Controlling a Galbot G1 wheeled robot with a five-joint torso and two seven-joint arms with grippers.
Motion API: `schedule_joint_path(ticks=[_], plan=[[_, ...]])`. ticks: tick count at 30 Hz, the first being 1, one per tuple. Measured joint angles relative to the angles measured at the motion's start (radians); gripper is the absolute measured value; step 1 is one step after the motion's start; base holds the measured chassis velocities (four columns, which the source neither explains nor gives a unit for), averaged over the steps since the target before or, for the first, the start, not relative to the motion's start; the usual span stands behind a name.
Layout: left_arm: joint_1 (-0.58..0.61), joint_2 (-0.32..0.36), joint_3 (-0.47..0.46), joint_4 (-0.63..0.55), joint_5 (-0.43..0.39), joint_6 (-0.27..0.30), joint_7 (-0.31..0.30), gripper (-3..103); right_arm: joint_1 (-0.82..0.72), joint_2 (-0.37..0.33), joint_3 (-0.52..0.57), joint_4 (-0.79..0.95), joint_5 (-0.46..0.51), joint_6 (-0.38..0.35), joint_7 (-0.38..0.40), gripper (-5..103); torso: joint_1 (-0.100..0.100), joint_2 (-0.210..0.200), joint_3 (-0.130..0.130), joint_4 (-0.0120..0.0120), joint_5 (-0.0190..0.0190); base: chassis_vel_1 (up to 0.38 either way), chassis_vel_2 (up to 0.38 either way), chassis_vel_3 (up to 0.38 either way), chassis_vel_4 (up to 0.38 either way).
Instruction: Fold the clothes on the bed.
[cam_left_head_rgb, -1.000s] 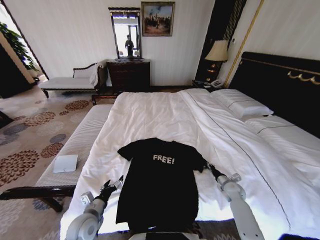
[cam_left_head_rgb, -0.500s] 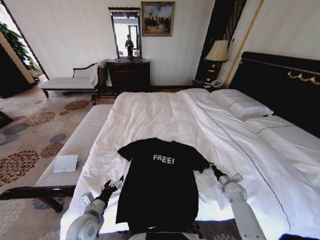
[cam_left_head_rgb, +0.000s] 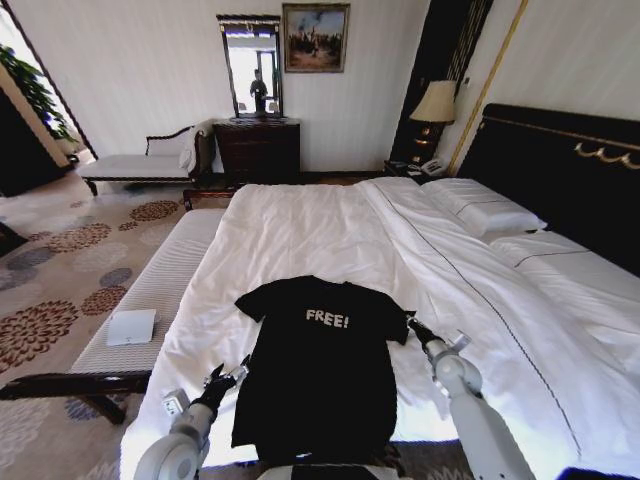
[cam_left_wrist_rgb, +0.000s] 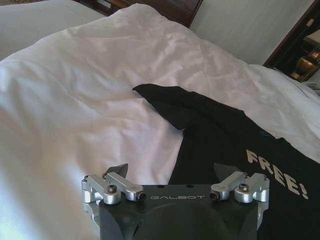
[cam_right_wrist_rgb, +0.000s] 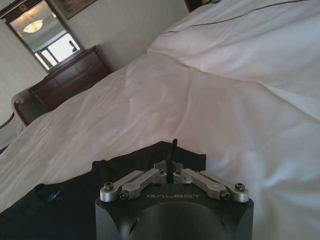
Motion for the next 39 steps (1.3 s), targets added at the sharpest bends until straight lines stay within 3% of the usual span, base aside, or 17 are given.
schedule_joint_path(ticks=[5, 21, 38, 39], plan=[[0.020, -0.006, -0.007, -0.007, 0.014, -0.001, 0.002, 99, 0.025, 0.008, -0.062, 0.004, -0.063, 0.013, 0.001, 1, 0.000, 0.000, 0.000, 0.0002, 0.0001, 0.000, 0.000, 0.000, 0.000], [0.053, -0.031, 0.042, -0.025, 0.091, -0.011, 0.003, 100, 0.103, 0.054, -0.193, -0.047, -0.128, 0.017, 0.002, 1, 0.000, 0.000, 0.000, 0.0002, 0.0002, 0.000, 0.000, 0.000, 0.000], [0.080, -0.033, 0.028, -0.058, 0.098, -0.012, -0.001, 100, 0.132, 0.094, -0.243, -0.102, -0.159, 0.030, 0.003, -2, 0.000, 0.000, 0.000, 0.0000, 0.0002, 0.000, 0.000, 0.000, 0.000], [0.081, -0.035, 0.029, -0.058, 0.100, -0.012, -0.002, 100, 0.138, 0.098, -0.246, -0.112, -0.161, 0.031, 0.006, 3, 0.000, 0.000, 0.000, 0.0001, 0.0001, 0.000, 0.000, 0.000, 0.000]])
